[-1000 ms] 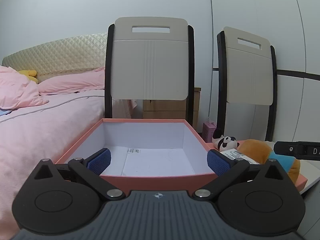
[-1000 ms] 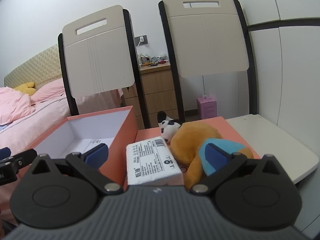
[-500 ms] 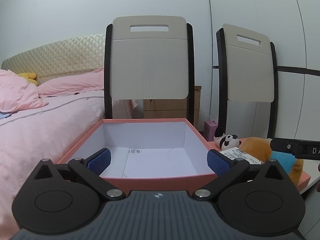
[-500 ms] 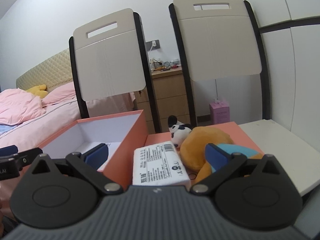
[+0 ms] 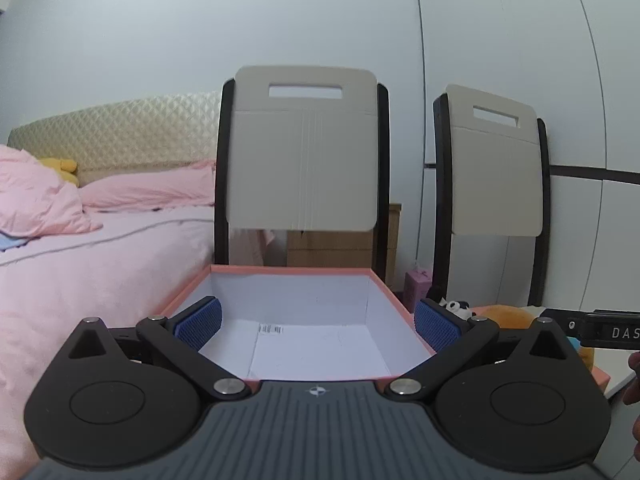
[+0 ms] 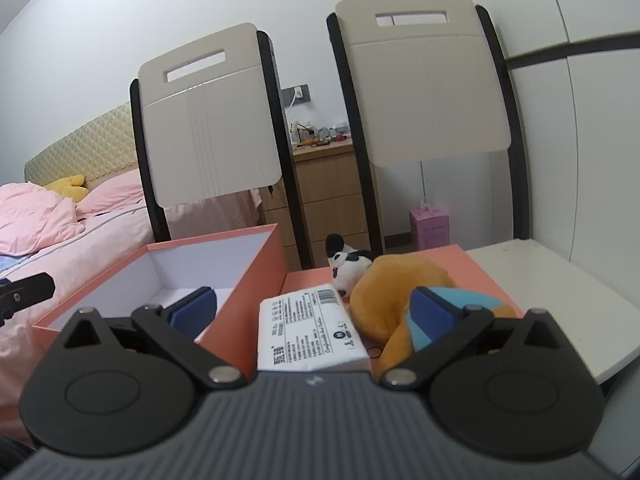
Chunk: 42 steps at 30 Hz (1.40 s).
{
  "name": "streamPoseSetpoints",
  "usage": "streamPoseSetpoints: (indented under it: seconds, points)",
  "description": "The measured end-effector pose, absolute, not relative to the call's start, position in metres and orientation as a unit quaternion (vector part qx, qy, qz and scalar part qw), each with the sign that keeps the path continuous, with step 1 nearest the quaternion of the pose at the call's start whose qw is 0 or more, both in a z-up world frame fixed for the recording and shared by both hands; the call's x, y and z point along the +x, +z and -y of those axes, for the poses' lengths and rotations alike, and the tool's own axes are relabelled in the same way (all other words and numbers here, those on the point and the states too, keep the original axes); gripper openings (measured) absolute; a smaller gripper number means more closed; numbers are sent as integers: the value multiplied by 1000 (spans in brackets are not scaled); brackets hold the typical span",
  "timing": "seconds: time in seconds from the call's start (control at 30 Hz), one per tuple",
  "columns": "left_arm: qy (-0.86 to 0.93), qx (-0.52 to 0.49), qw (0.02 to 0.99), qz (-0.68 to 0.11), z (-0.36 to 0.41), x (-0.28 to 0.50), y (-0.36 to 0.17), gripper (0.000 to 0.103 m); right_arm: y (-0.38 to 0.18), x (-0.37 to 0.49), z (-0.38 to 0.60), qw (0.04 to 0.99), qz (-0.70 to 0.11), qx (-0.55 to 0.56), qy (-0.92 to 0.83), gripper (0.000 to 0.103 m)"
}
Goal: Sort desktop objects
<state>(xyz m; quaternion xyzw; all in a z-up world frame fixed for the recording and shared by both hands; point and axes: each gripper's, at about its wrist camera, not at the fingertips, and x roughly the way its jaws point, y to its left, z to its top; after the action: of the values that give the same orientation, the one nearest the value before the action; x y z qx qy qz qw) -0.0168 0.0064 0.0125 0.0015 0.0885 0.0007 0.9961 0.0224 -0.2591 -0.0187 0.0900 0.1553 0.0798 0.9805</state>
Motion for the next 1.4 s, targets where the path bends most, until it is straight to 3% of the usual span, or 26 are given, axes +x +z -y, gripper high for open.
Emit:
streamPoseSetpoints:
  seconds: [0.97,1.4]
  points:
    - [29,-14,993,-110,-22,-4,-9,103,-12,28,241,980,-150,98,82,103]
    - [15,1,998,-64,-1,-19,-12,103,13,39,251,984,-140,46,101,103]
